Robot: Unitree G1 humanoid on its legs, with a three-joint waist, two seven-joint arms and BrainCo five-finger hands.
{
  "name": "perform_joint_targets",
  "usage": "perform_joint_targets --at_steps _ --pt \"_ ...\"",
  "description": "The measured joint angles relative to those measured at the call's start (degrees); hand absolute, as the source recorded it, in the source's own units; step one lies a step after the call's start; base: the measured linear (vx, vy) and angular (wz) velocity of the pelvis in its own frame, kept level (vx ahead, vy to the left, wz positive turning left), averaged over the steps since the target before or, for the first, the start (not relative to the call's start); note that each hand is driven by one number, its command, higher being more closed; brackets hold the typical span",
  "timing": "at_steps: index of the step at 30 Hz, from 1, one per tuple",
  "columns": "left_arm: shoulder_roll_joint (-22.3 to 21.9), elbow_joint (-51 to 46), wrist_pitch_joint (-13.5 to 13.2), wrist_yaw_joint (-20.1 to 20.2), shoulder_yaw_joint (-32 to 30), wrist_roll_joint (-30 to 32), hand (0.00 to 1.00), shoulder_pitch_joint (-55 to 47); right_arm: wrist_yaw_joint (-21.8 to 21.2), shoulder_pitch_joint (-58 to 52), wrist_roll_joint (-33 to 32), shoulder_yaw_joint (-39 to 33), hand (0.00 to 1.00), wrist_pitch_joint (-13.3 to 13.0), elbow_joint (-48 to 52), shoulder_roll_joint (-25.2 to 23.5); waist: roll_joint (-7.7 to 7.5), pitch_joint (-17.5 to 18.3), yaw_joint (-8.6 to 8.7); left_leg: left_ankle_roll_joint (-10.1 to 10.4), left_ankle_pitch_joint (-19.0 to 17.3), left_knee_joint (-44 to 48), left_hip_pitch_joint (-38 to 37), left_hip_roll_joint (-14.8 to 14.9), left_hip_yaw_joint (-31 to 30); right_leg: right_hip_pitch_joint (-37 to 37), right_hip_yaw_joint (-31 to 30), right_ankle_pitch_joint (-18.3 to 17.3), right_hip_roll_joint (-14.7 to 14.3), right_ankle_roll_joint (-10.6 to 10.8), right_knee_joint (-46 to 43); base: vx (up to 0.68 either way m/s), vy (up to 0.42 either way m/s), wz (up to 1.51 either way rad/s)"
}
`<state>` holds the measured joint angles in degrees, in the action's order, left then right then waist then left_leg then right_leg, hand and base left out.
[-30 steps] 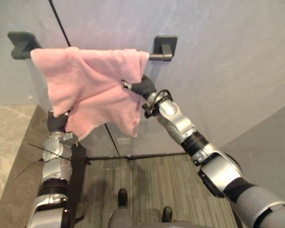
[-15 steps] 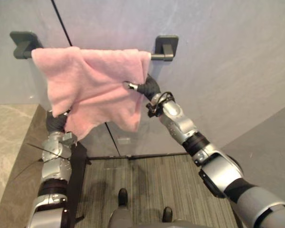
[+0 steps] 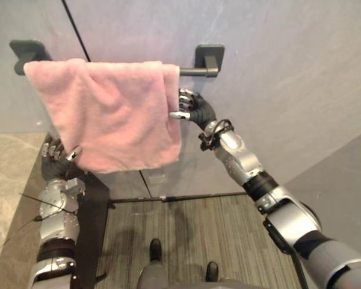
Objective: Organize washtable
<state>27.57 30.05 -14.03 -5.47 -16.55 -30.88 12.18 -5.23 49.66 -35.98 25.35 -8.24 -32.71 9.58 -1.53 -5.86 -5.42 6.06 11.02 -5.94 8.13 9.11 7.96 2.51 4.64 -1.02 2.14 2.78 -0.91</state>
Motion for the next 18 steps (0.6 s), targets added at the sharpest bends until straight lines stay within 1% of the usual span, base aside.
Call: perform_joint_targets --at_steps 8,12,15,18 --pt "0.0 -1.7 0.1 0.5 0.0 0.0 0.00 -1.7 -0.1 0.0 0.0 0.0 0.00 0.0 0.0 0.8 0.28 0.0 -0.02 0.0 0.0 0.0 0.0 0.0 0.0 -0.1 0.1 0.0 0.0 0.0 0.0 0.00 0.000 0.00" --pt "0.0 -3.8 0.1 0.6 0.0 0.0 0.00 -2.7 -0.1 -0.4 0.1 -0.4 0.00 0.2 0.1 2.3 1.07 0.1 -0.14 0.0 0.0 0.0 0.0 0.0 -0.2 -0.2 0.2 0.0 0.0 0.0 0.0 0.00 0.000 0.00" --pt "0.0 -6.6 0.1 0.6 -0.1 0.0 0.00 -3.9 -0.1 -2.5 0.1 -3.0 0.00 0.7 0.5 2.7 1.71 0.2 -0.18 0.0 0.0 0.0 0.0 -0.1 -0.2 -0.2 0.2 0.0 0.0 0.0 0.1 0.00 0.000 0.00" --pt "0.0 -9.7 0.1 0.6 -1.8 0.0 0.00 -4.7 -0.1 -6.2 0.1 -6.0 0.00 1.3 0.6 5.1 1.87 0.3 -0.16 0.0 0.0 0.0 0.0 0.0 -0.2 -0.3 0.3 0.0 0.0 0.0 0.1 0.00 0.000 0.00"
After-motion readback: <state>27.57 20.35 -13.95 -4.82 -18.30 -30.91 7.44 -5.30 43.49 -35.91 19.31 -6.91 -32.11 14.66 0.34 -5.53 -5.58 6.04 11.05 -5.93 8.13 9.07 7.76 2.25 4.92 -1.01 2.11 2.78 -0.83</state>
